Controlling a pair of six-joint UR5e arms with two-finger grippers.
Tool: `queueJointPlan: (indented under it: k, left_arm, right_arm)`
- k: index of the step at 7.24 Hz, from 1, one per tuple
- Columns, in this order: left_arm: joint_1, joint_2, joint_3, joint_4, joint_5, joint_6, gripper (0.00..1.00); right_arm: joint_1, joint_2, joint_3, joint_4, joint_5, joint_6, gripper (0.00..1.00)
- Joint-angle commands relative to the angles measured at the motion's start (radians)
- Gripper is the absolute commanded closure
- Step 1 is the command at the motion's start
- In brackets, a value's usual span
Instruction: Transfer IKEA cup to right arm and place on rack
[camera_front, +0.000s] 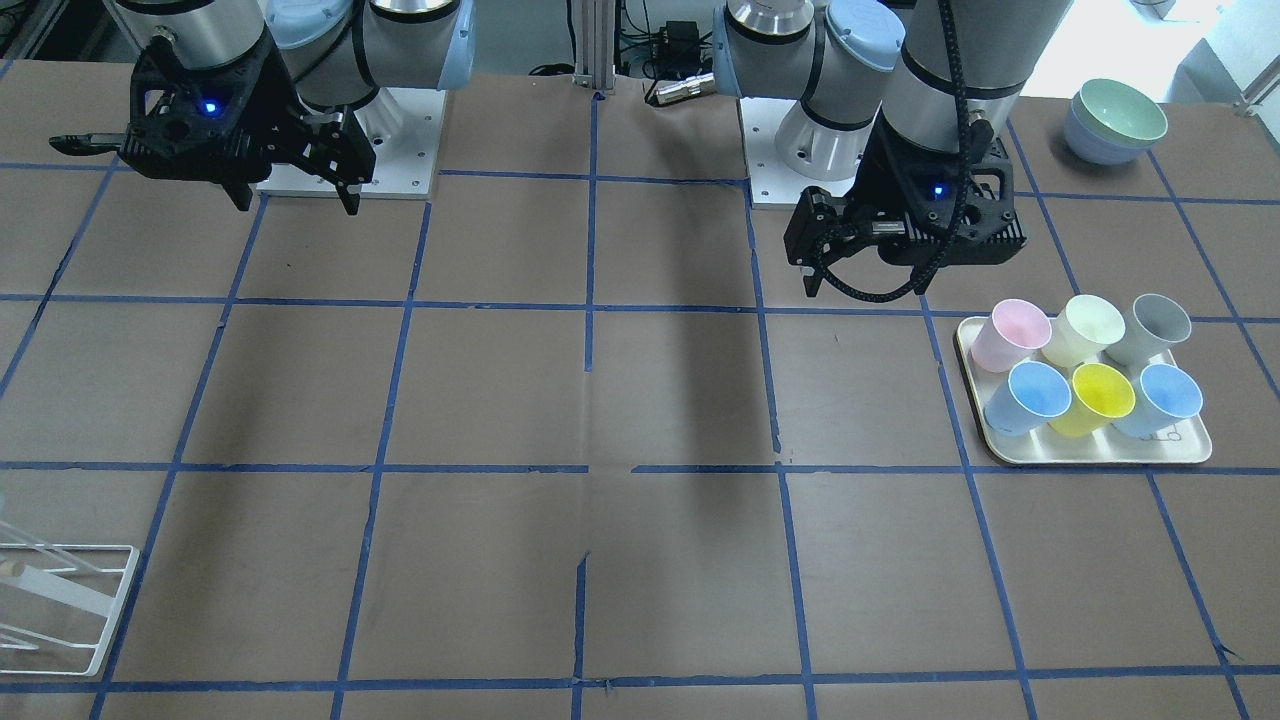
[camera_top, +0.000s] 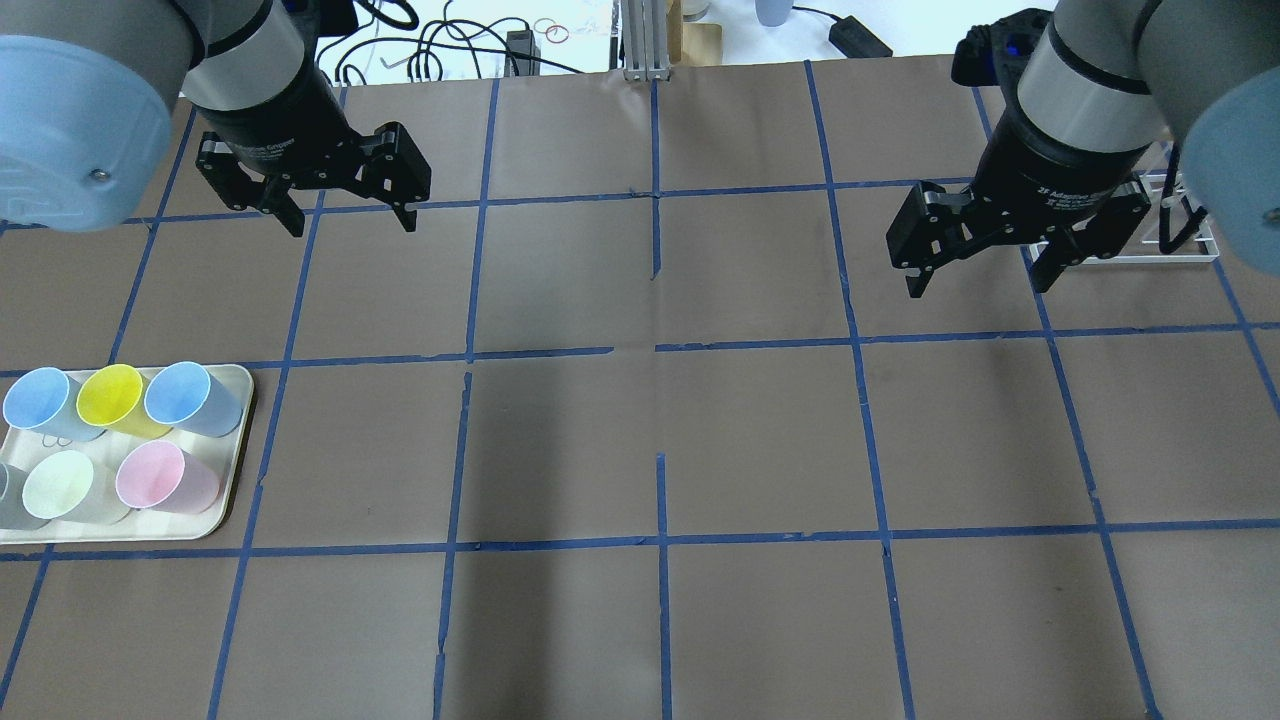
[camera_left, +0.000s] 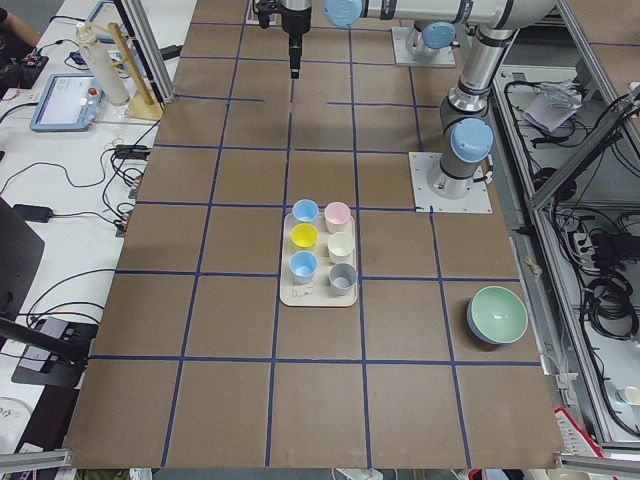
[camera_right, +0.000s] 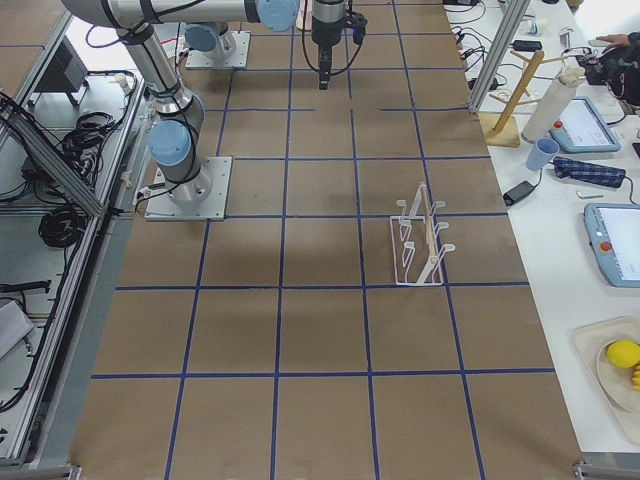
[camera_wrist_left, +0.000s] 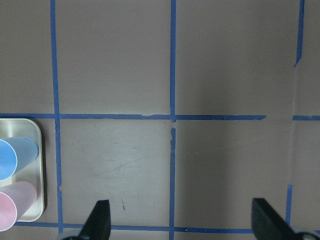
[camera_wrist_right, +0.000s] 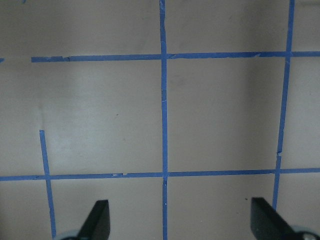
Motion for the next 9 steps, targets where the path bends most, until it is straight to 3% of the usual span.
queueJointPlan:
  k: [1,9]
  left_arm:
    - [0.001,0.001,0.0,-0.001,0.003,0.001,0.0]
    - [0.033,0.007,0.001,-0.002,0.01,0.03,0.0]
  right_arm:
    - [0.0,0.0,0.0,0.0,0.0,-0.002,0.0]
    - [0.0,0.0,0.0,0.0,0.0,0.0,0.0]
